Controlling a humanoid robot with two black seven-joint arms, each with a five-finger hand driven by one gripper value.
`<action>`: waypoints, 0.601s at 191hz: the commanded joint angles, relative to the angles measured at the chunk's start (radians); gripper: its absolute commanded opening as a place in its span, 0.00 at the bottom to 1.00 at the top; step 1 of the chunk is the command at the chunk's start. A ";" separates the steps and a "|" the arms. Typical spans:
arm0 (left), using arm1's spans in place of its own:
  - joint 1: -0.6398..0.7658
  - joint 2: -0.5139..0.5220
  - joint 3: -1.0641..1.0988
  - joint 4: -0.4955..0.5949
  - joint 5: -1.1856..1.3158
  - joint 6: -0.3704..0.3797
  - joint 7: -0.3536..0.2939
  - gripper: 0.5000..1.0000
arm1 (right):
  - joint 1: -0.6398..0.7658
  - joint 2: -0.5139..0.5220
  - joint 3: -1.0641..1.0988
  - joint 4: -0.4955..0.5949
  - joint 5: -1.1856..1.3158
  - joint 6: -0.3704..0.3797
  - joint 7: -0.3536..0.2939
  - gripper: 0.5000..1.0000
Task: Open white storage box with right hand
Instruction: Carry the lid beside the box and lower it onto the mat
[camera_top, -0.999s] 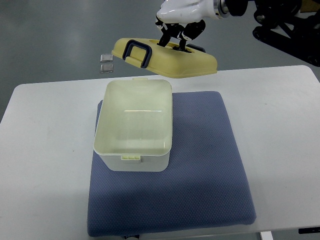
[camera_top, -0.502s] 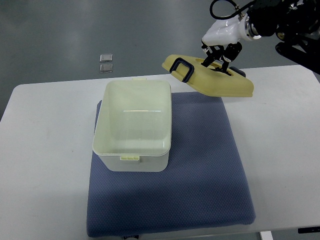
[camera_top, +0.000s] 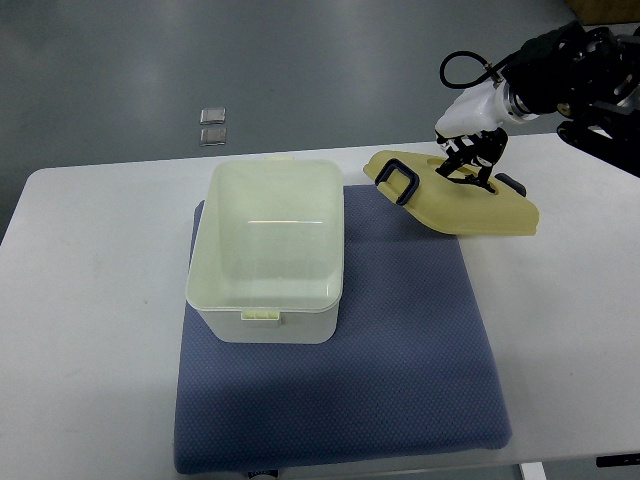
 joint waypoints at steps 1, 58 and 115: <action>0.000 0.000 0.000 0.000 0.000 0.000 0.001 1.00 | -0.018 0.015 0.007 -0.014 0.017 0.007 -0.013 0.00; 0.000 0.000 0.000 0.000 0.000 0.000 -0.001 1.00 | -0.058 0.034 0.012 -0.035 0.264 0.007 -0.110 0.00; 0.000 0.000 0.000 0.000 0.000 0.000 0.001 1.00 | -0.119 0.058 0.063 -0.051 0.372 0.007 -0.182 0.00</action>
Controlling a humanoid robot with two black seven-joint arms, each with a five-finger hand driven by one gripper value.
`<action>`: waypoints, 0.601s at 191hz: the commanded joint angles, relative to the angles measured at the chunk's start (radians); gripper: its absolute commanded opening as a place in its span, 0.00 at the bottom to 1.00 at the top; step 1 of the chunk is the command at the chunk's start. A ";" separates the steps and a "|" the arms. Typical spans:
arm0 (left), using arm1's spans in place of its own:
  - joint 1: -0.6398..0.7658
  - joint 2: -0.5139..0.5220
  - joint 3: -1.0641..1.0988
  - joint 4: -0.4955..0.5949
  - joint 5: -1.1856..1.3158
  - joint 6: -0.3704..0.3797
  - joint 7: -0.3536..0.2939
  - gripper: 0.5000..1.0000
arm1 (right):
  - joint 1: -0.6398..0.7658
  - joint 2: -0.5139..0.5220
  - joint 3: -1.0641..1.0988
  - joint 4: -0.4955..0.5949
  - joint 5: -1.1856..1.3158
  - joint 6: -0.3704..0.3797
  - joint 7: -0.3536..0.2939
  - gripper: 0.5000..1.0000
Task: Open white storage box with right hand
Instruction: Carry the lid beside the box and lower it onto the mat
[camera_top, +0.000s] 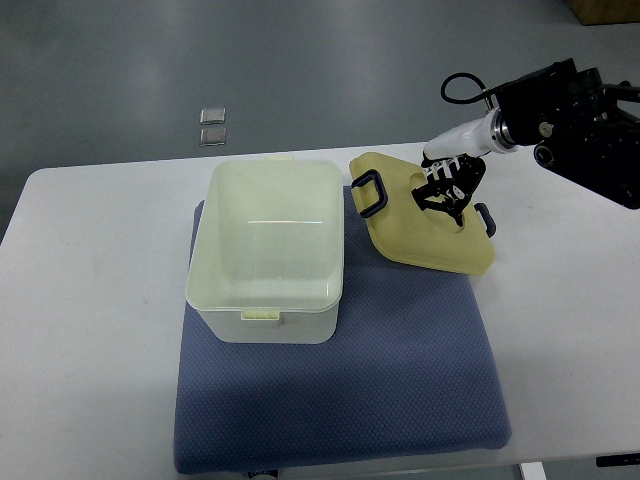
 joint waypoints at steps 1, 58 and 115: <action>0.000 0.000 0.000 0.000 0.000 0.000 0.001 1.00 | -0.018 0.005 0.015 -0.005 0.018 0.000 -0.011 0.00; 0.000 0.000 0.000 0.000 0.000 0.000 -0.001 1.00 | -0.038 -0.007 0.047 -0.003 0.050 0.001 -0.008 0.00; 0.000 0.000 0.000 0.000 0.000 0.000 0.001 1.00 | -0.035 -0.018 0.081 0.009 0.071 0.075 -0.002 0.81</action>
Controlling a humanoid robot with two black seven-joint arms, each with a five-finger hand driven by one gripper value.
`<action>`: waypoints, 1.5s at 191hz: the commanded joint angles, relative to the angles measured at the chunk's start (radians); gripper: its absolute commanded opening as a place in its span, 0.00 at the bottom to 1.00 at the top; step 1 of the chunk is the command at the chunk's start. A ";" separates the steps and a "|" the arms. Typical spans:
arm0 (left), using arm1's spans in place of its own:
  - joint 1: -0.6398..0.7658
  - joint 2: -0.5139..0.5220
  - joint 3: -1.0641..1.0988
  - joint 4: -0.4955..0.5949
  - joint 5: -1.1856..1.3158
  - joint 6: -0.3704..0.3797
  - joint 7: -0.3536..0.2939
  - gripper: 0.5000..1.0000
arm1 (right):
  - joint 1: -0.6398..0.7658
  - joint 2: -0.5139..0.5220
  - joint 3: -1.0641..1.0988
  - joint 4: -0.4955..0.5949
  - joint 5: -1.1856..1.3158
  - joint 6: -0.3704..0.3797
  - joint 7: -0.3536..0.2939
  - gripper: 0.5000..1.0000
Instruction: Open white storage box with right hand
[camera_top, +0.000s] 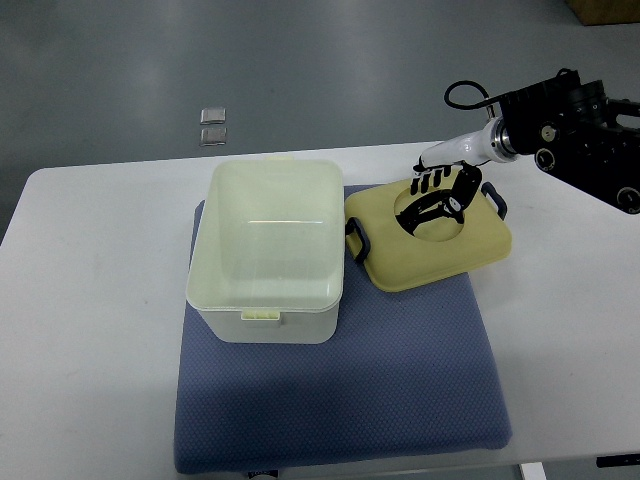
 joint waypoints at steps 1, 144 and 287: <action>0.000 0.000 0.000 0.000 0.000 0.000 0.000 1.00 | 0.002 -0.007 0.027 0.000 0.002 0.019 0.000 0.81; 0.000 0.000 0.000 0.000 0.000 0.000 0.000 1.00 | -0.147 0.027 0.503 -0.135 0.902 -0.402 -0.011 0.81; 0.000 0.000 0.000 0.000 0.000 0.000 0.000 1.00 | -0.328 0.148 0.540 -0.137 1.142 -0.520 0.012 0.85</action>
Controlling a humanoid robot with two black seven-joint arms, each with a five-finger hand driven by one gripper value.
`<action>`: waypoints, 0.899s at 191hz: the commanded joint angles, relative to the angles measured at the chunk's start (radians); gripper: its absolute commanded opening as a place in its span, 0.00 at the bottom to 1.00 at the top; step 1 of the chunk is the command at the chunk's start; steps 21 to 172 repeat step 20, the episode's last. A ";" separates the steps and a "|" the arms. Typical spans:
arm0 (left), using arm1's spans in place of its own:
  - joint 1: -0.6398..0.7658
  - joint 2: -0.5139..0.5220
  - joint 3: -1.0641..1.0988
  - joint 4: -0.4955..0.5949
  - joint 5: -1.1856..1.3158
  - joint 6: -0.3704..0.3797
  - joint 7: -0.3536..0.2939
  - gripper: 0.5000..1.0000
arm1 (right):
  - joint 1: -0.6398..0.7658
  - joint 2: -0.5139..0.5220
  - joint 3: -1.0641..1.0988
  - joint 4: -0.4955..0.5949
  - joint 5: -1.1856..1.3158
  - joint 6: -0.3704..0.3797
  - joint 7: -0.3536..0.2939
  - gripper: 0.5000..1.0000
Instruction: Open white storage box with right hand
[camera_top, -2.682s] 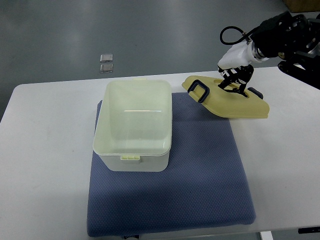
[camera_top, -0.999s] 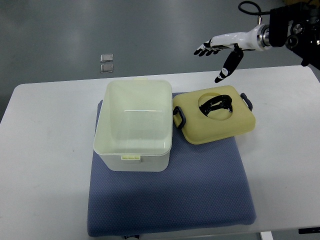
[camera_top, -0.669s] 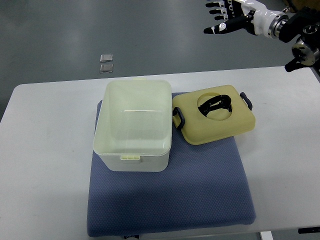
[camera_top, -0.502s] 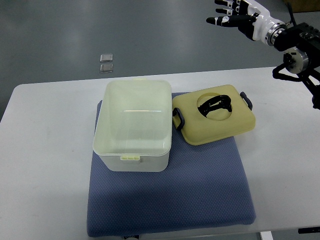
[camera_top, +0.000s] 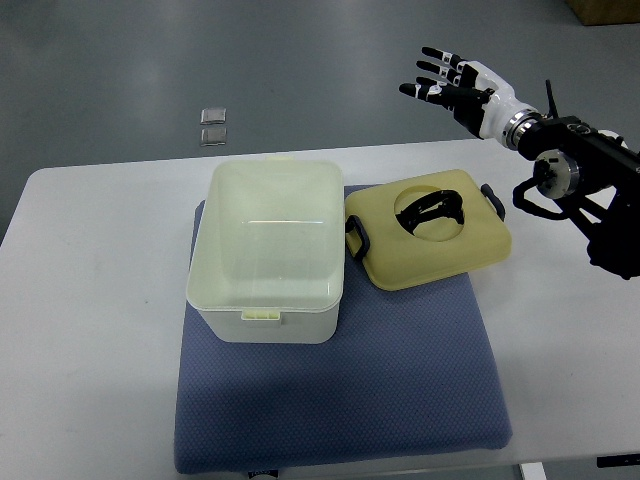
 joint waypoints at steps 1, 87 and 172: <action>0.000 0.000 0.000 0.000 0.000 0.000 0.001 1.00 | -0.008 0.010 0.003 0.003 0.000 0.004 0.000 0.85; 0.000 0.000 0.000 0.000 0.000 0.000 0.001 1.00 | -0.014 0.021 0.005 0.004 0.000 0.001 0.000 0.85; 0.000 0.000 0.000 0.000 0.000 0.000 0.001 1.00 | -0.014 0.021 0.005 0.004 0.000 0.001 0.000 0.85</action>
